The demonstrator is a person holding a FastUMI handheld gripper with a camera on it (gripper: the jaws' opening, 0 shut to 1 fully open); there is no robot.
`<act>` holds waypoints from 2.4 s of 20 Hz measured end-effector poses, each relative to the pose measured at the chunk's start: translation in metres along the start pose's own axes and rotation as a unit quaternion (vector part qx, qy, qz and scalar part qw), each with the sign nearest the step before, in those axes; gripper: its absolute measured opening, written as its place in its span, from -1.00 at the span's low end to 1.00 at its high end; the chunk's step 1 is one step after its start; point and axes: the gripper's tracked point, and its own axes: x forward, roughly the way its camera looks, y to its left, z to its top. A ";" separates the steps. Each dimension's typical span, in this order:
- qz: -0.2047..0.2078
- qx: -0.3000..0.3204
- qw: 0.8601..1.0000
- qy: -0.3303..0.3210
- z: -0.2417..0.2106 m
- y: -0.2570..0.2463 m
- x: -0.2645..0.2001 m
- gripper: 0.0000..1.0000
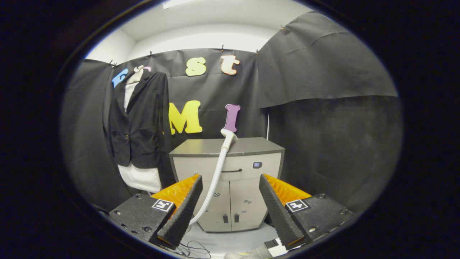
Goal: Iron the clothes twice with a garment steamer, once on the left side and once on the right side.
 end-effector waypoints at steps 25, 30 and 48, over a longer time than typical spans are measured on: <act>0.111 0.007 0.982 0.155 0.019 0.021 0.342 0.92; 0.126 0.025 0.974 0.188 0.004 0.031 0.374 0.79; 0.151 0.111 0.964 0.191 0.009 0.036 0.380 -0.36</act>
